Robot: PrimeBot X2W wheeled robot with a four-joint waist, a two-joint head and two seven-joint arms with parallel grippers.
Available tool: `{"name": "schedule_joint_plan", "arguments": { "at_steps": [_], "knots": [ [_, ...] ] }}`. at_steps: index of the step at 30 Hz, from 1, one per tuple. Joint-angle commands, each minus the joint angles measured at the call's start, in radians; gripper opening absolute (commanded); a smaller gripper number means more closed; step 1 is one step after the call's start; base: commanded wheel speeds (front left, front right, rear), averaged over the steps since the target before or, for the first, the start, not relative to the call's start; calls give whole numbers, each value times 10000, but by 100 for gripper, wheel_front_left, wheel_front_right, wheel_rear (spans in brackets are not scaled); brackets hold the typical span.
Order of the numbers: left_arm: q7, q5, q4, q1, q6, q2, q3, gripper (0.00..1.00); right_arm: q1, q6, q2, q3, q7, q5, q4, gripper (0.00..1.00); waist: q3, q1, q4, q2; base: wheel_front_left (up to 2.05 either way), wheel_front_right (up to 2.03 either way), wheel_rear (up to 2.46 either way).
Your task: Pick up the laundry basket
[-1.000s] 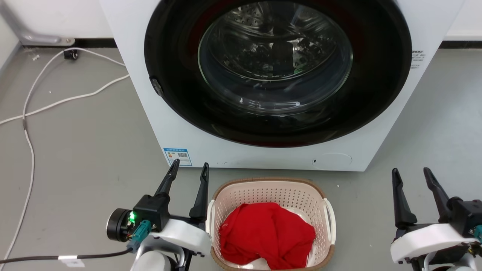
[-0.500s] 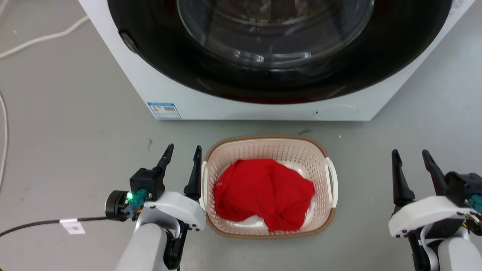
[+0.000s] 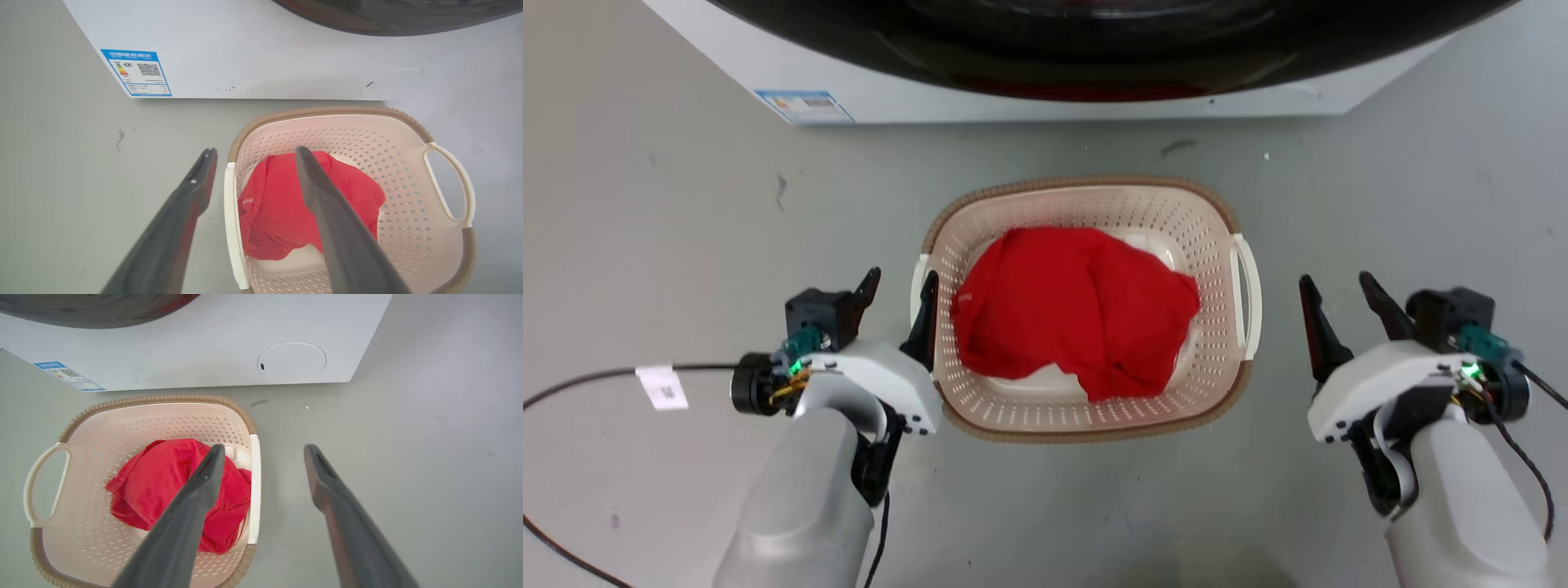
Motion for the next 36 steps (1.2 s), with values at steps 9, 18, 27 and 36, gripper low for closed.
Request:
{"name": "schedule_joint_plan", "arguments": {
  "at_steps": [9,18,27,36],
  "knots": [
    [661,-668,1667,-1460,-196,408,-331,100,-2138,-3,-4,1276,-304,683,2261,100,1574,-2,-415,0,0,0,0],
    [1467,-1502,2616,-2171,-216,802,-1045,100,-3673,-3,114,2450,-418,1367,4212,100,2210,-2,-628,0,0,0,0],
    [1834,-2247,3272,-3005,-219,1169,-1567,100,-4787,-3,217,3684,-217,2285,5766,100,2728,-2,-792,0,0,0,0],
    [2144,-2675,3816,-3855,-207,1150,-1934,100,-5475,-3,229,4700,225,3178,6430,100,3087,-2,-734,0,0,0,0]
  ]
}}
